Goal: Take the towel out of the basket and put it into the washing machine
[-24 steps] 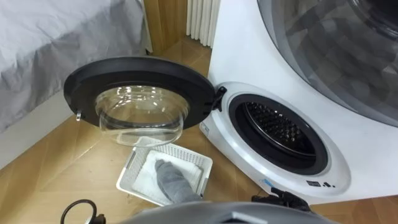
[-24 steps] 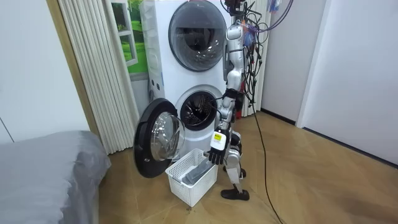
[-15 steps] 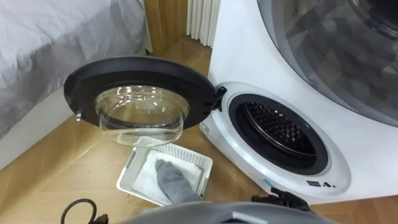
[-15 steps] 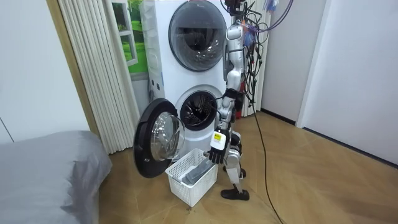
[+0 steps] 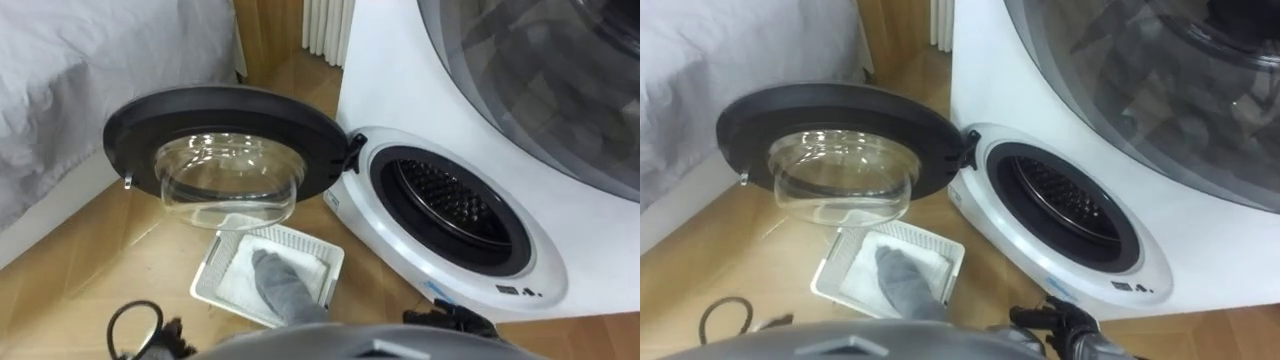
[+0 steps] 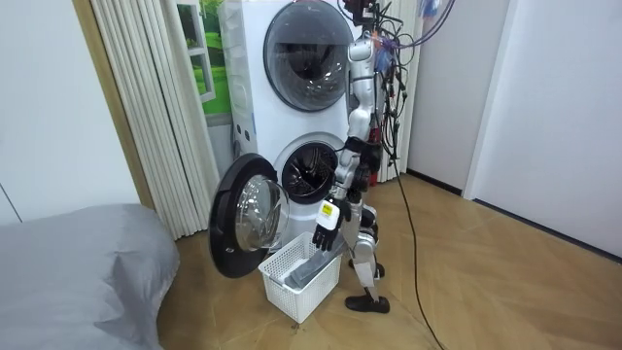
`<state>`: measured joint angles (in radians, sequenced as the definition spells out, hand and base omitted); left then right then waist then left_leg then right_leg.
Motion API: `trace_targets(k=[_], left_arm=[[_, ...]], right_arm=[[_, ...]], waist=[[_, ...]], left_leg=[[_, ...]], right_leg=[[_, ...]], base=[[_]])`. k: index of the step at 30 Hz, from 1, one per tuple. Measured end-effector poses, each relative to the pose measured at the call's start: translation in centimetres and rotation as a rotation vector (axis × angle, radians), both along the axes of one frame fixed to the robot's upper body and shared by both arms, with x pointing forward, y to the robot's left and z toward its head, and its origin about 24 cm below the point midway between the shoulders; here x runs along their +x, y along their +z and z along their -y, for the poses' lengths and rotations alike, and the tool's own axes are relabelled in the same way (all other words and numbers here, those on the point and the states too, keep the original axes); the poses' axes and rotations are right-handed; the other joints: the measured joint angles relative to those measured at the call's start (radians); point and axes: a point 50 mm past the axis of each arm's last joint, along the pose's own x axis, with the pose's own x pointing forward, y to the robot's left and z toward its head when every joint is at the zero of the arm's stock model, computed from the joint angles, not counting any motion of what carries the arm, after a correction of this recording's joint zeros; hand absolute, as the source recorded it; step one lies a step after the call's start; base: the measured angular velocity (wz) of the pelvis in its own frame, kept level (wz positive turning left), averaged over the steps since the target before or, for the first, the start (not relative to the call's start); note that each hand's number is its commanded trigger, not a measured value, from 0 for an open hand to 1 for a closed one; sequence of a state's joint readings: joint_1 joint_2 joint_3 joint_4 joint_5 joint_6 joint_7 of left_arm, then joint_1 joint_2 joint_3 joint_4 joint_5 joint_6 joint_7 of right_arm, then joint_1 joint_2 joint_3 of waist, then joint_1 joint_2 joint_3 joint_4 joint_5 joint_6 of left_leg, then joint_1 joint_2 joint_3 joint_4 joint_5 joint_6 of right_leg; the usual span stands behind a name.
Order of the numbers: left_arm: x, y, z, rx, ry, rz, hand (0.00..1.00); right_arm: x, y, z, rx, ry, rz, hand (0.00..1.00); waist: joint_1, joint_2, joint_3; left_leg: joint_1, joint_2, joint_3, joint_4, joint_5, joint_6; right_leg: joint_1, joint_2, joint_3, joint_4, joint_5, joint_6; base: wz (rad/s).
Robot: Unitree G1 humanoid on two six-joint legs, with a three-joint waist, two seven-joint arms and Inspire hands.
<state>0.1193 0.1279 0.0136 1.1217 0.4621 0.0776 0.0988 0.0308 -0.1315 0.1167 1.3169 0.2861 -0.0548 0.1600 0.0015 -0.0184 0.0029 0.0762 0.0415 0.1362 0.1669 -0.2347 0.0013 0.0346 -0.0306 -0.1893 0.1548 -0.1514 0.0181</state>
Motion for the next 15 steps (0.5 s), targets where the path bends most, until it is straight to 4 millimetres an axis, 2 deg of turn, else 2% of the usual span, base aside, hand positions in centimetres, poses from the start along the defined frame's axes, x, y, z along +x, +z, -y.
trace_targets(k=[2,8,10,11,13,15], left_arm=[[1.3,0.2,0.3,0.003,-0.038,0.049,0.0],[4.7,0.9,0.7,-0.004,-0.102,0.171,0.0],[6.8,1.3,1.5,-0.029,-0.144,0.23,0.0],[7.2,1.4,1.8,-0.039,-0.158,0.244,0.0],[9.5,1.9,3.1,-0.059,-0.222,0.295,0.0],[10.7,2.2,4.1,-0.08,-0.252,0.318,0.0]], right_arm=[[0.4,0.1,-0.2,0.004,0.033,0.02,0.0],[2.9,0.5,-0.6,0.015,0.137,0.072,0.0],[4.2,0.7,-0.6,0.004,0.15,0.1,0.0],[4.4,0.8,-0.7,0.003,0.152,0.104,0.0],[5.9,1.1,-1.2,-0.003,0.187,0.136,0.0],[6.8,1.3,-1.5,-0.009,0.205,0.157,0.0]], waist=[[0.0,-0.001,-0.0017],[-0.025,0.008,0.0063],[-0.023,0.011,0.0207],[-0.022,0.01,0.0241],[-0.03,-0.001,0.0388],[-0.029,-0.007,0.0444]], left_leg=[[-0.033,0.0,-0.001,0.011,0.0,0.0],[-0.126,0.0,-0.008,0.062,0.0,0.0],[-0.179,0.0,-0.008,0.108,0.0,0.0],[-0.189,-0.001,-0.008,0.113,0.0,0.0],[-0.246,-0.005,0.001,0.152,0.0,0.002],[-0.303,-0.005,0.004,0.192,-0.008,0.013]], right_leg=[[-0.032,-0.002,-0.005,0.01,0.0,0.0],[-0.126,-0.01,-0.002,0.059,-0.001,-0.001],[-0.196,-0.021,0.006,0.133,-0.004,-0.005],[-0.212,-0.023,0.011,0.151,-0.005,-0.006],[-0.296,-0.036,0.025,0.231,-0.01,-0.009],[-0.355,-0.041,0.029,0.268,-0.011,-0.01]], base=[[0.0],[0.0],[-0.08],[-0.11],[-0.12],[-0.11]])
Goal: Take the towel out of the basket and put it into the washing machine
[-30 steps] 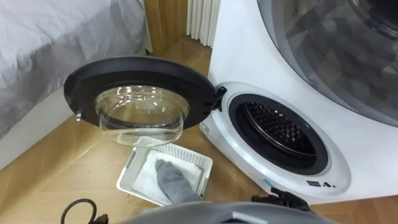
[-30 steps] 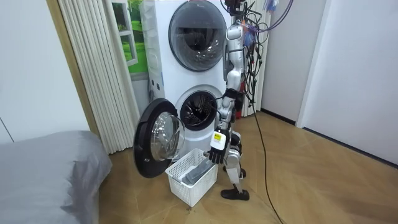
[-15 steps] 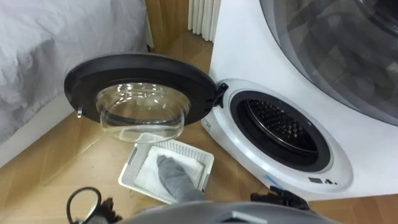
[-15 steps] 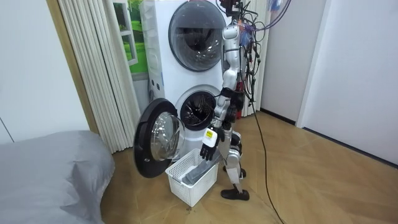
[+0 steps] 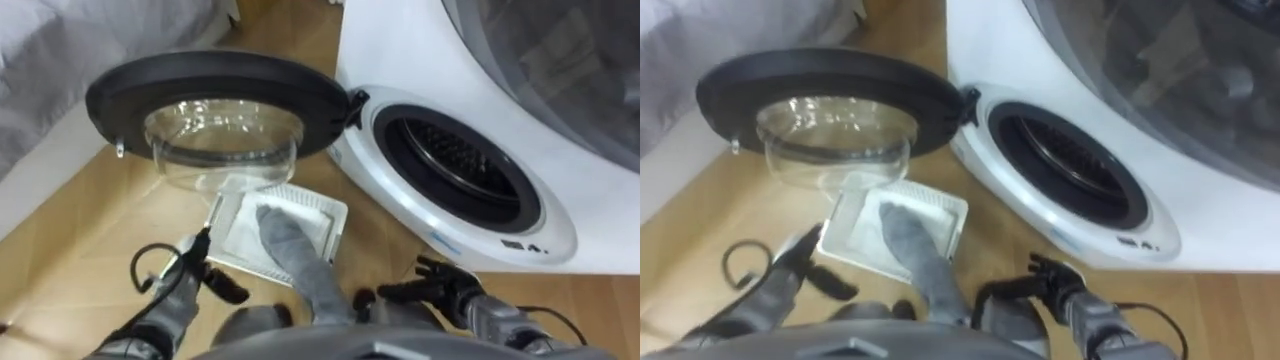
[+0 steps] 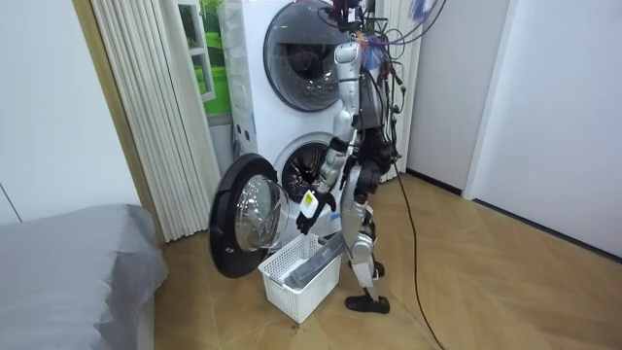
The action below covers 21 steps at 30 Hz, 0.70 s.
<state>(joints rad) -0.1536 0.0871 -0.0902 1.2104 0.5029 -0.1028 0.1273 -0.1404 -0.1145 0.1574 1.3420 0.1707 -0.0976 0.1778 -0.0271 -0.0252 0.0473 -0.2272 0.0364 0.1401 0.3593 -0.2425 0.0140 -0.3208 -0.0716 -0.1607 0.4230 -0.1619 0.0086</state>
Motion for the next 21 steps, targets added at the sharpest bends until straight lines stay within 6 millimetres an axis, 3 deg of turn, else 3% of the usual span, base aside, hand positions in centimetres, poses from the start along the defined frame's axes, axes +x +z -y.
trace_targets(k=[5,8,10,15,21], left_arm=[[2.7,1.0,1.6,-0.01,-0.09,0.052,0.0],[4.3,1.7,2.0,-0.001,-0.119,0.094,0.0],[5.4,2.4,2.3,0.023,-0.142,0.139,0.0],[6.7,3.2,3.1,0.086,-0.224,0.211,0.0],[9.1,4.9,4.5,0.183,-0.403,0.305,0.0]], right_arm=[[2.4,0.8,-0.4,-0.017,0.019,0.062,0.0],[4.1,1.4,-0.7,-0.024,0.031,0.115,0.0],[5.5,2.1,-1.0,-0.011,0.033,0.163,0.0],[7.1,3.0,-1.9,0.008,0.066,0.264,0.0],[9.1,4.4,-3.2,0.036,0.108,0.371,0.0]], waist=[[-0.011,-0.001,0.0094],[-0.029,0.008,0.0235],[-0.029,0.007,0.0242],[-0.061,0.007,0.0238],[-0.086,0.008,0.0246]], left_leg=[[-0.18,0.006,0.009,0.182,-0.049,0.013],[-0.296,0.011,0.008,0.304,-0.098,0.02],[-0.388,0.018,0.013,0.394,-0.122,0.021],[-0.535,0.028,0.015,0.499,-0.124,0.024],[-0.705,0.059,0.017,0.632,-0.147,0.02]], right_leg=[[-0.172,-0.009,0.04,0.136,-0.029,-0.012],[-0.277,-0.014,0.057,0.237,-0.07,-0.011],[-0.376,-0.014,0.079,0.315,-0.088,-0.011],[-0.524,-0.016,0.09,0.407,-0.087,-0.019],[-0.693,0.002,0.104,0.518,-0.089,-0.033]], base=[[-0.14],[-0.02],[-0.11],[-0.03],[-0.08]])
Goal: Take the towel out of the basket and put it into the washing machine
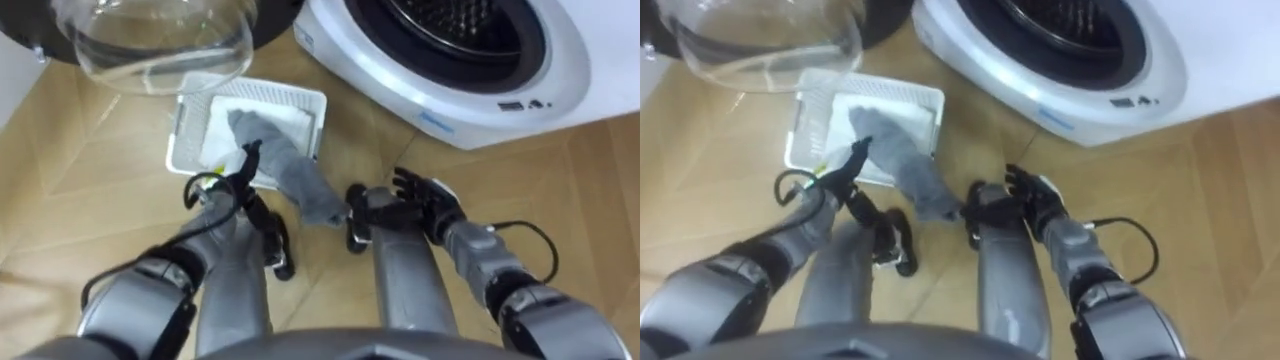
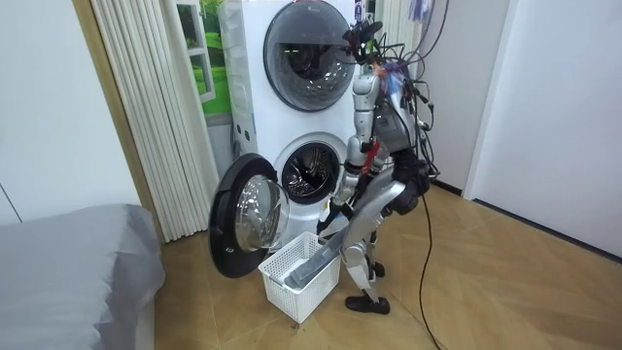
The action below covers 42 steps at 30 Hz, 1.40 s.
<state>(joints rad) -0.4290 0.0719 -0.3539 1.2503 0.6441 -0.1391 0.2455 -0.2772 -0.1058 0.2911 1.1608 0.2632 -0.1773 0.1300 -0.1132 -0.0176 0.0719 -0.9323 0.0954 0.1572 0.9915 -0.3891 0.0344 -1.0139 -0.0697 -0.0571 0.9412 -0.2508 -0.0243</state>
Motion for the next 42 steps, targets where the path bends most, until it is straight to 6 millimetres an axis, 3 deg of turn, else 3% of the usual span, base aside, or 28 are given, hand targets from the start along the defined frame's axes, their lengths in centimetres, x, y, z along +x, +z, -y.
trace_targets(k=[7,10,14,23,24,25,26,33,42], left_arm=[[2.9,2.5,1.0,0.083,-0.126,0.141,0.0],[3.0,2.7,1.0,0.105,-0.141,0.167,0.0],[3.7,3.3,0.7,0.151,-0.178,0.208,0.0],[4.9,4.6,0.5,0.232,-0.264,0.259,0.0],[4.9,4.6,0.5,0.241,-0.281,0.256,0.05],[4.9,4.6,0.7,0.247,-0.299,0.248,0.73],[4.8,4.4,0.8,0.255,-0.322,0.229,1.0],[4.9,4.2,1.2,0.283,-0.404,0.108,1.0],[5.4,4.6,0.9,0.292,-0.435,0.0,1.0]], right_arm=[[3.4,2.4,-1.7,-0.007,0.068,0.132,0.0],[3.9,2.9,-2.1,0.0,0.082,0.169,0.0],[4.7,4.0,-2.8,0.028,0.1,0.225,0.0],[5.5,5.1,-4.1,0.147,0.104,0.26,0.0],[5.6,5.1,-4.2,0.15,0.108,0.26,0.0],[5.7,5.2,-4.1,0.149,0.113,0.261,0.0],[5.8,5.3,-4.2,0.146,0.122,0.262,0.0],[6.4,5.8,-4.5,0.15,0.154,0.271,0.0],[6.6,5.7,-4.6,0.143,0.177,0.257,0.0]], waist=[[-0.043,0.001,0.0021],[-0.052,0.0,0.0027],[-0.083,-0.005,0.0049],[-0.13,-0.011,0.0077],[-0.13,-0.011,0.0077],[-0.13,-0.011,0.0082],[-0.131,-0.013,0.0091],[-0.147,-0.033,0.0181],[-0.157,-0.037,0.0162]], left_leg=[[-0.197,0.019,-0.02,0.142,-0.025,-0.007],[-0.246,0.033,-0.026,0.19,-0.043,-0.014],[-0.304,0.033,-0.028,0.211,-0.045,-0.015],[-0.392,0.058,-0.045,0.248,-0.07,-0.042],[-0.398,0.06,-0.047,0.247,-0.071,-0.044],[-0.4,0.06,-0.047,0.245,-0.073,-0.046],[-0.399,0.058,-0.047,0.241,-0.073,-0.046],[-0.407,0.058,-0.054,0.238,-0.079,-0.044],[-0.4,0.052,-0.052,0.213,-0.079,-0.041]], right_leg=[[-0.193,0.006,-0.003,0.131,-0.02,-0.023],[-0.239,0.013,-0.012,0.17,-0.028,-0.037],[-0.303,0.002,-0.011,0.203,-0.04,-0.041],[-0.387,0.023,-0.03,0.228,-0.049,-0.073],[-0.391,0.024,-0.035,0.227,-0.05,-0.075],[-0.394,0.022,-0.037,0.227,-0.052,-0.079],[-0.395,0.02,-0.038,0.227,-0.055,-0.081],[-0.398,0.02,-0.043,0.222,-0.065,-0.08],[-0.392,0.017,-0.041,0.198,-0.066,-0.074]], base=[[0.0],[-0.03],[0.03],[-0.04],[0.0],[0.0],[0.0],[0.0],[0.0]])
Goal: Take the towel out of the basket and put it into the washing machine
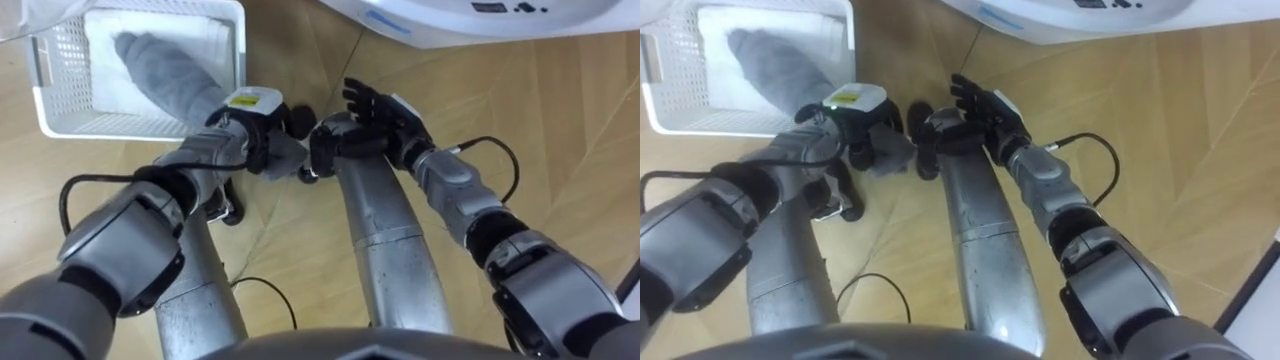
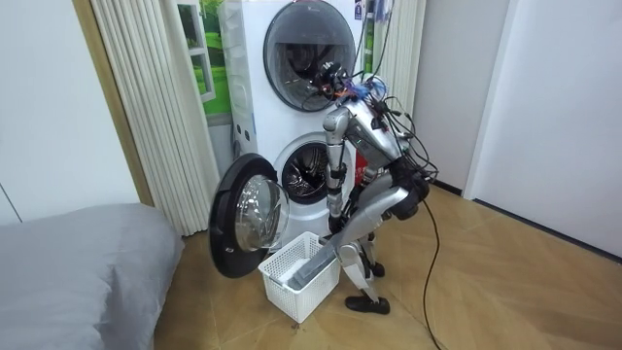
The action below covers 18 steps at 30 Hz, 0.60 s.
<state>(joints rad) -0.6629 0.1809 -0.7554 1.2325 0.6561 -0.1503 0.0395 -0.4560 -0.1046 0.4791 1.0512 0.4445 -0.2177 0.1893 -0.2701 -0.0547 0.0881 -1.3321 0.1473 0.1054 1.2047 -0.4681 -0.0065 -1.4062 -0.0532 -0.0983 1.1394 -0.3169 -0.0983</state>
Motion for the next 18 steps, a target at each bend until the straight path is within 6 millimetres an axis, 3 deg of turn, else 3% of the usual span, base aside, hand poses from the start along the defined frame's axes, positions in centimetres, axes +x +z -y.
trace_targets(k=[12,18], left_arm=[[-2.7,-2.5,0.9,0.032,-0.06,-0.166,1.0],[-3.6,-3.1,2.1,-0.016,-0.075,-0.19,1.0]], right_arm=[[-1.4,-1.9,0.4,-0.027,-0.03,-0.096,0.0],[-3.4,-3.7,1.6,-0.024,-0.08,-0.189,0.0]], waist=[[0.006,-0.003,-0.0021],[0.049,0.007,-0.0059]], left_leg=[[0.139,-0.006,0.011,-0.084,0.006,0.001],[0.279,-0.006,0.039,-0.178,0.021,0.004]], right_leg=[[0.134,0.003,0.004,-0.078,0.003,0.009],[0.265,0.005,0.011,-0.159,0.009,0.017]], base=[[-0.01],[-0.03]])
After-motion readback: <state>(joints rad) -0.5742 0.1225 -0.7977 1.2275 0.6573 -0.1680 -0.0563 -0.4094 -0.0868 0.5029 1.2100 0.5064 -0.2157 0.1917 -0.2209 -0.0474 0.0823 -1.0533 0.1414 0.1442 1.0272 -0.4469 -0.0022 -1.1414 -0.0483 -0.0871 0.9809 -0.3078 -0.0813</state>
